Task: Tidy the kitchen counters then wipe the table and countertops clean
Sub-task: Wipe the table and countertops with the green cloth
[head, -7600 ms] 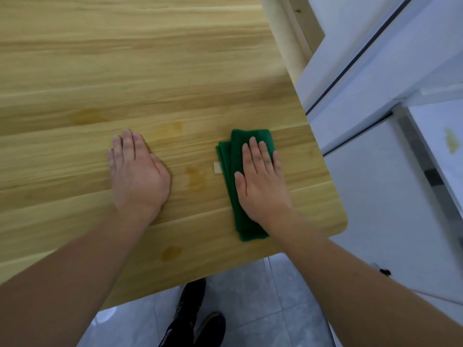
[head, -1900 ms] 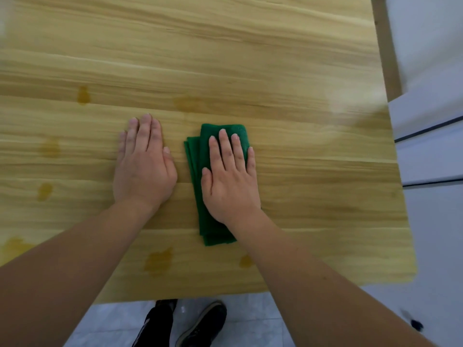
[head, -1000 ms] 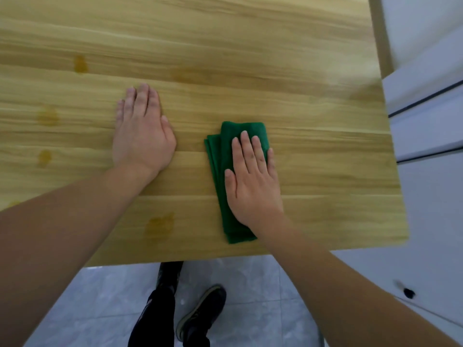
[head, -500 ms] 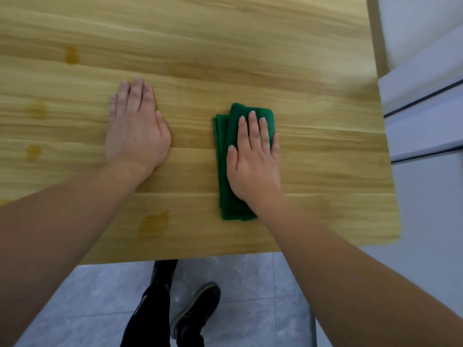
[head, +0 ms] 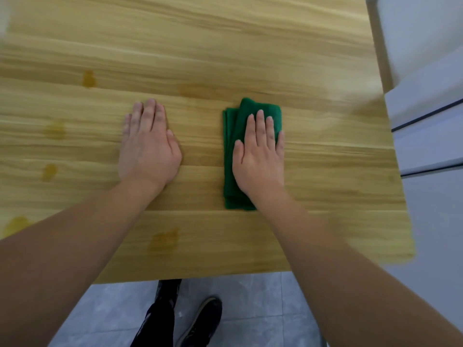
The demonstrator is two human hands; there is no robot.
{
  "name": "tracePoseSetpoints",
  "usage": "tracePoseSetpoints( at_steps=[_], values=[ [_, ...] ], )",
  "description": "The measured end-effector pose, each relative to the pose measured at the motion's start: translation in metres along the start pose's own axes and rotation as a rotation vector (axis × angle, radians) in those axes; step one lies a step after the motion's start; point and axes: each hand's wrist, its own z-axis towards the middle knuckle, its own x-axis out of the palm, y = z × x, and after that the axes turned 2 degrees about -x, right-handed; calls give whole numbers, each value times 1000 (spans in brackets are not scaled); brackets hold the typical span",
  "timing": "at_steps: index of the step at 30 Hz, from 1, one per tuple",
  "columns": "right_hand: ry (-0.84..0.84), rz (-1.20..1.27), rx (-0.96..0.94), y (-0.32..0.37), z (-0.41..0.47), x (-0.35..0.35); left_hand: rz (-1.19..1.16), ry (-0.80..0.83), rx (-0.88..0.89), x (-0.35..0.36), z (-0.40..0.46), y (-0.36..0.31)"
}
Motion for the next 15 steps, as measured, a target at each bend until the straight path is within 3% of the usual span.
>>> tracePoseSetpoints(
  at_steps=[8, 15],
  values=[
    [-41, 40, -89, 29, -112, 26, -4, -3, -10, -2, -2, -2],
    [17, 5, -92, 32, -103, 24, -2, -5, -8, -4, -2, -3]
  ],
)
